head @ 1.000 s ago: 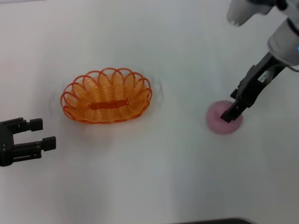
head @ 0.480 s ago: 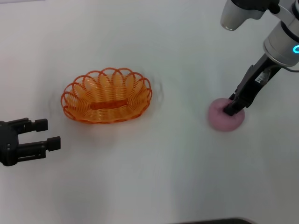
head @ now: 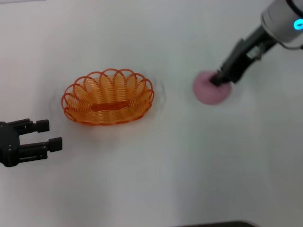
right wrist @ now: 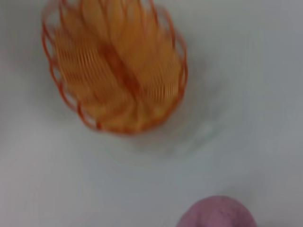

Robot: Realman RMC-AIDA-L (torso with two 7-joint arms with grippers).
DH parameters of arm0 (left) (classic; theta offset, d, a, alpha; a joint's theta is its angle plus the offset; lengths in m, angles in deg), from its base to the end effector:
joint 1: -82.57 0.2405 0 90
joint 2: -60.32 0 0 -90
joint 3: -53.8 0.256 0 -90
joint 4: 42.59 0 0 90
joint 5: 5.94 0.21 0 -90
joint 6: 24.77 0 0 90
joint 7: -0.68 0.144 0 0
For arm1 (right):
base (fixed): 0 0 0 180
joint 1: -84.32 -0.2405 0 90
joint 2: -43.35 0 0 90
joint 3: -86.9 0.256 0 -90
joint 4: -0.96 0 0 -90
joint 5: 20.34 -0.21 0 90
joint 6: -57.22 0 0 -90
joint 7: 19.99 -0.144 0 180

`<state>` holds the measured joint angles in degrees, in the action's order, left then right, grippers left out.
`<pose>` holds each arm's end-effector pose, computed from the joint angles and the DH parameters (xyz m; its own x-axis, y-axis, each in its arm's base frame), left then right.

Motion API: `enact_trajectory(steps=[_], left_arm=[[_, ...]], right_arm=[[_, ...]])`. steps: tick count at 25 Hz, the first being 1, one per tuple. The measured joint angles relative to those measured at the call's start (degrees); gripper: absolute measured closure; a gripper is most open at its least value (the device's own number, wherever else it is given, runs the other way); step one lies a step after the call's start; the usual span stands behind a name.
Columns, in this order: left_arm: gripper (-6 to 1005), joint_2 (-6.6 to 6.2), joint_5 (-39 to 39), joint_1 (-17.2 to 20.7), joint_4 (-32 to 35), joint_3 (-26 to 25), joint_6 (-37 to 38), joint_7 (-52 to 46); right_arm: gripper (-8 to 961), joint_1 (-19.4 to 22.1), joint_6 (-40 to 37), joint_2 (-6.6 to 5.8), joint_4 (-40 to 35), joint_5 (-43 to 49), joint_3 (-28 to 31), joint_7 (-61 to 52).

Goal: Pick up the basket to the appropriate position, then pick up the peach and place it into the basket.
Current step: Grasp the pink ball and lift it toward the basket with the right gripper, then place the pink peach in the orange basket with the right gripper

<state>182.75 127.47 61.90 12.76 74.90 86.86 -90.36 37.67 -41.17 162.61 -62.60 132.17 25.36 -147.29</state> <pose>-0.3090 0.2431 0.0457 0.6695 0.6006 0.4371 0.6693 -0.7429 -0.0043 0.1751 0.3758 0.0155 0.7928 -0.5305 0.3000 -0.4694 -0.8455 -0.2546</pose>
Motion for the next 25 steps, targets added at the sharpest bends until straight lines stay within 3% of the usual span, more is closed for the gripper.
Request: enact_trajectory(steps=[7,13,18,25], left_arm=[[210,-0.08,0.05,-0.03,-0.49,-0.02,-0.14,-0.07],[211,-0.09,0.14,-0.16,-0.68,-0.01,-0.25,-0.09],[211,-0.02,0.18,-0.29,-0.72,-0.01,-0.34,-0.1],[210,-0.01,0.18,-0.39,-1.14,-0.01,-0.4,-0.1]], right_arm=[[911,-2.62,4.34,0.55,-2.59,-11.89,-0.07,1.59],[897,-5.38,14.73,0.54,4.56,-22.73,-6.47,2.4],[882,-7.53,20.3,0.82,10.1,-26.5,-10.26,3.59],[678,-7.14,20.91,0.62,11.26,-29.1,-11.12,4.81]])
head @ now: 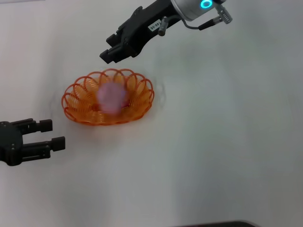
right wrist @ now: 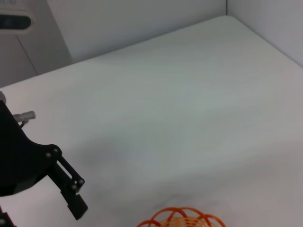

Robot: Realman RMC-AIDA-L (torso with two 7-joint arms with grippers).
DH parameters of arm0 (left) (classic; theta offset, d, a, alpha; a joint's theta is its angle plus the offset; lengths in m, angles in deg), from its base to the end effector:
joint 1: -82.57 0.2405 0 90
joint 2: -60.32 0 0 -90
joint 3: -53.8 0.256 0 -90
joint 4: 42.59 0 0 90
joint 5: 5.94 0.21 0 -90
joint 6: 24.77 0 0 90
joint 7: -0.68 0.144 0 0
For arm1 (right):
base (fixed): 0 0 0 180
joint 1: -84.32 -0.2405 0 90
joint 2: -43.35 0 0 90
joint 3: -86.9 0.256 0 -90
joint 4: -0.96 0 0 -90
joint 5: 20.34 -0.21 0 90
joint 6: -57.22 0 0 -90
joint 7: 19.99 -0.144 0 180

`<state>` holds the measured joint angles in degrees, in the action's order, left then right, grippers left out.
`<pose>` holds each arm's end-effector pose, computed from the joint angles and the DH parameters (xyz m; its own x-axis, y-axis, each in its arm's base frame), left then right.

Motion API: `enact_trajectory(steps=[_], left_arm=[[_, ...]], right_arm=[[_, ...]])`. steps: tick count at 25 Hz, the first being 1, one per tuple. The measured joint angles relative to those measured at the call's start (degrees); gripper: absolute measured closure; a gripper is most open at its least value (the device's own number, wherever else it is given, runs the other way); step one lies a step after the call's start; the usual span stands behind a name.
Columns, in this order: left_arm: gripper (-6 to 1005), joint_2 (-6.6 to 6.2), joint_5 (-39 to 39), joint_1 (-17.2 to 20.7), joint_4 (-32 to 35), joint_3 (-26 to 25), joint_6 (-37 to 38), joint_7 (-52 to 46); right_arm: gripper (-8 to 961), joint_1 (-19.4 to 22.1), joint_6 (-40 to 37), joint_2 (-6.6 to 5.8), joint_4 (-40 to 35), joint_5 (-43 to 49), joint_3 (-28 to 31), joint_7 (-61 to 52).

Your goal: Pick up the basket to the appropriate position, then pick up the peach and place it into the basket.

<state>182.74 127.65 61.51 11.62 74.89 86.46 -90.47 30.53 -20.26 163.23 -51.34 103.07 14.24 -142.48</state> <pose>-0.3084 0.2445 0.0422 0.6618 0.6077 0.4391 0.6731 -0.7395 0.0088 0.0789 0.3989 -0.0511 0.9423 -0.3277 -0.0677 -0.3331 -0.9379 -0.0966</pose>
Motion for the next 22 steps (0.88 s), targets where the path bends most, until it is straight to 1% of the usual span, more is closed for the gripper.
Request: enact_trajectory(steps=[3,6,10,12,15,18,22], left_arm=[[210,-0.06,0.0,-0.2,-0.1,0.0,-0.05,0.0],[211,-0.07,0.0,-0.26,-0.15,0.01,-0.06,-0.12],[211,-0.08,-0.01,-0.09,-0.18,-0.01,-0.06,-0.21],[212,-0.11,-0.01,-0.01,-0.18,-0.01,-0.09,-0.42],[213,-0.22,-0.01,-0.01,-0.17,-0.08,-0.2,-0.59],[213,-0.29,-0.01,-0.01,-0.09,-0.02,-0.42,-0.62],[213,-0.34,0.03,0.06,0.13,-0.04,-0.5,-0.61]], right_arm=[[613,1.04,-1.07,-0.26,-1.01,-1.37,0.53,0.26],[547,3.25,-2.46,-0.36,-3.49,-2.03,1.67,0.52],[460,8.69,-5.67,-0.37,-9.61,-2.24,5.81,1.07],[224,12.05,-7.98,-0.4,-12.62,-2.83,7.89,1.79],[115,16.79,-12.24,-0.61,-15.28,-3.86,11.82,3.97],[6,20.23,-17.31,-0.89,-15.83,-4.16,16.59,5.33],[8,23.93,-23.33,-1.82,-14.6,-4.15,21.78,7.86]])
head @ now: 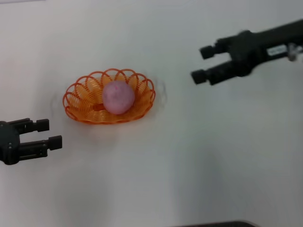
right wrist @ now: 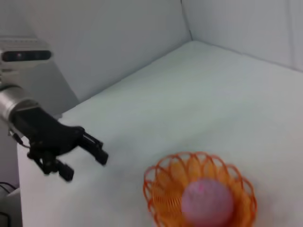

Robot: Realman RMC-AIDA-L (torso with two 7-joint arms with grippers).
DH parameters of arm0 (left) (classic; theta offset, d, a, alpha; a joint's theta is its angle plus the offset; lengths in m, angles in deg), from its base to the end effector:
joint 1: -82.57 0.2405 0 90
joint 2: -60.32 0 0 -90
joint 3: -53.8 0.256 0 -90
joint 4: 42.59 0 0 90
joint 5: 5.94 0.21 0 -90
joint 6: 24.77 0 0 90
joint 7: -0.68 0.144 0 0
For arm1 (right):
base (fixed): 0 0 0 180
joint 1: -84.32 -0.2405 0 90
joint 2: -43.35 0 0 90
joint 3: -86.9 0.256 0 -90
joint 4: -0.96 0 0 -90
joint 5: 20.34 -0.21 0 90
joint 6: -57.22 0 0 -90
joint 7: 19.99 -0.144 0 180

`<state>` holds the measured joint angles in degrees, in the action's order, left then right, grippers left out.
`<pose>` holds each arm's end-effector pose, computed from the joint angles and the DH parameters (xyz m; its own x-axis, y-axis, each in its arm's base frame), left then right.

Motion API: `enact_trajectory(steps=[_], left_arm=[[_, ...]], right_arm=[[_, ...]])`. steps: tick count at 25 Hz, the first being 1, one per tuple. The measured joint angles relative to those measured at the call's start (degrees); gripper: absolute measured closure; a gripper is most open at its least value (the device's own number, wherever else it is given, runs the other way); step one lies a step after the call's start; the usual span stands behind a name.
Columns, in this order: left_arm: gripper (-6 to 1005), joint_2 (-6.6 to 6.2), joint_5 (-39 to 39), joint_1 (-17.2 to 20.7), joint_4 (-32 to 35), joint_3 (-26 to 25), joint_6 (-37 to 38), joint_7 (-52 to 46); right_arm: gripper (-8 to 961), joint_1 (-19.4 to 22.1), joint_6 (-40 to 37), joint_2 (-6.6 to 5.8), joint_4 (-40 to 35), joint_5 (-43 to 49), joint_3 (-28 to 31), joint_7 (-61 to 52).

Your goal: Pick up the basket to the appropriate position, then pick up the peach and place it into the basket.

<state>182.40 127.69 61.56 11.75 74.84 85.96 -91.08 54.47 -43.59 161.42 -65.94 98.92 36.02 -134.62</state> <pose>-0.3106 0.2456 0.0449 0.6572 0.6145 0.4364 0.6837 -0.7298 -0.0020 0.2035 0.3329 0.0505 0.8182 -0.5050 -0.2748 -0.5343 -0.8444 -0.0390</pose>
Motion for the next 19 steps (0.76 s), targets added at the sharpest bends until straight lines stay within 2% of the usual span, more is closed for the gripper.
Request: enact_trajectory(steps=[5,10,19], left_arm=[[213,-0.1,0.03,-0.06,0.1,-0.06,-0.09,0.0],[213,-0.1,0.05,-0.32,0.14,0.07,-0.09,-0.07],[213,-0.09,0.05,-0.35,0.15,0.04,-0.08,-0.22]], right_arm=[[8,3.73,-1.11,-1.12,3.84,0.24,4.52,5.53],[8,4.3,-1.27,-2.25,8.63,0.29,6.59,8.39],[8,3.87,-0.96,-2.42,9.87,0.53,6.5,8.65]])
